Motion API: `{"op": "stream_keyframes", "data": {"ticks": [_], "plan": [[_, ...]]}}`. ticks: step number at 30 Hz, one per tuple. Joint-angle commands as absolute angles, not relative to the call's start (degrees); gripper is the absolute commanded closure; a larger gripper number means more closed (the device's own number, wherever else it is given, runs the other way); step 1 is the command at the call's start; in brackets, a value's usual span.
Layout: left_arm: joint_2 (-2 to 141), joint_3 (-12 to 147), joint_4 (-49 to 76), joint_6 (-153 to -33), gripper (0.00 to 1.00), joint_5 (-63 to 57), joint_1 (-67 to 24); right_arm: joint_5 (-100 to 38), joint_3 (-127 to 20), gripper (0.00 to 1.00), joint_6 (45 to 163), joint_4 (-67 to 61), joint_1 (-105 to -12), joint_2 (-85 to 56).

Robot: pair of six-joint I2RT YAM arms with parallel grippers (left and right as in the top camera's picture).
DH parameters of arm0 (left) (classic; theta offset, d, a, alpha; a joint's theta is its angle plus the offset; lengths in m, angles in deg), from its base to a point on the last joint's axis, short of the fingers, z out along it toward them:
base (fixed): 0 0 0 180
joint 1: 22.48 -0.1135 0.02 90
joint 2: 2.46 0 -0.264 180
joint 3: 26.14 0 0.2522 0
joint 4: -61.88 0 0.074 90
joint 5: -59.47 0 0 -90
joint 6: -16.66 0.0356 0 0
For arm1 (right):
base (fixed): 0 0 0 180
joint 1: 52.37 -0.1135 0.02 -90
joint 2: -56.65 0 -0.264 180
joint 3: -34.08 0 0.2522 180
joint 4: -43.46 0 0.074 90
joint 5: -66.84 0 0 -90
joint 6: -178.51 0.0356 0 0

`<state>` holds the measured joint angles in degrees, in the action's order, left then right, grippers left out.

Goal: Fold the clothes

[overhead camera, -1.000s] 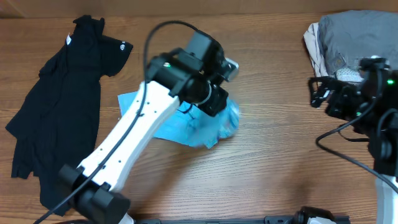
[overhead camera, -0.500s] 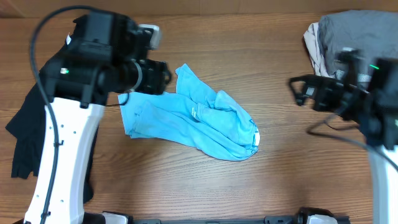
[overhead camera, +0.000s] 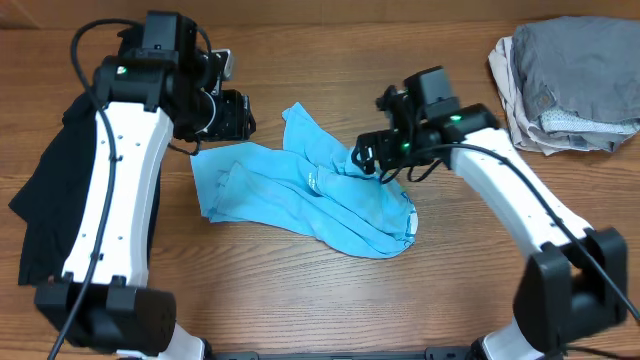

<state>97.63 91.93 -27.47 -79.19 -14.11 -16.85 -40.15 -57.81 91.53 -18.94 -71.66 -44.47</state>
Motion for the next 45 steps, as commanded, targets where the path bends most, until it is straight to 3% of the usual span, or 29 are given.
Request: {"op": "stream_keyframes", "data": {"ticks": [1, 4, 10, 12, 17, 18, 22, 26, 32, 36, 40, 45], "plan": [[100.08, 91.54, -27.01, -79.52, 0.4, -14.41, -16.83, -33.07, -58.82, 0.1, 91.64, -18.24, -73.01, -47.75], [101.68, 91.51, -26.79, -79.52, 0.4, -14.41, -16.76, -33.46, -58.62, 0.18, 90.31, -17.02, -73.04, -50.2], [102.94, 91.51, -26.77, -79.08, 0.39, -14.41, -16.76, -36.63, -57.97, 0.24, 87.99, -15.27, -73.04, -52.78], [103.08, 91.51, -26.62, -79.08, 0.39, -14.41, -16.76, -41.53, -57.94, 0.32, 86.24, -14.31, -73.04, -52.78], [103.18, 91.51, -26.62, -78.45, 0.37, -14.43, -16.76, -44.46, -56.72, 0.35, 85.3, -14.05, -73.06, -53.11], [103.18, 91.51, -26.64, -78.23, 0.37, -14.41, -16.76, -44.46, -56.54, 0.42, 85.26, -14.31, -73.06, -53.54], [103.18, 91.51, -26.62, -78.03, 0.37, -14.41, -16.76, -44.46, -56.57, 0.96, 85.48, -14.2, -73.04, -54.07], [103.18, 91.51, -26.44, -78.05, 0.37, -14.41, -16.76, -44.48, -59.28, 0.96, 87.25, -17.0, -71.86, -53.3], [103.18, 91.51, -26.16, -78.03, 0.39, -14.41, -16.85, -43.47, -79.06, 0.96, 87.23, -38.59, -64.75, -47.01], [103.18, 91.51, -26.12, -76.9, 0.4, -14.46, -16.85, -40.46, -86.34, 0.96, 87.82, -46.55, -57.74, -44.95], [103.18, 91.51, -25.31, -75.61, 0.39, -14.59, -16.89, -42.58, -86.34, 0.96, 89.2, -47.44, -51.9, -44.65], [103.18, 91.54, -23.27, -75.02, 0.4, -14.48, -16.89, -44.17, -86.34, 0.96, 86.55, -46.7, -51.51, -43.21]]}}
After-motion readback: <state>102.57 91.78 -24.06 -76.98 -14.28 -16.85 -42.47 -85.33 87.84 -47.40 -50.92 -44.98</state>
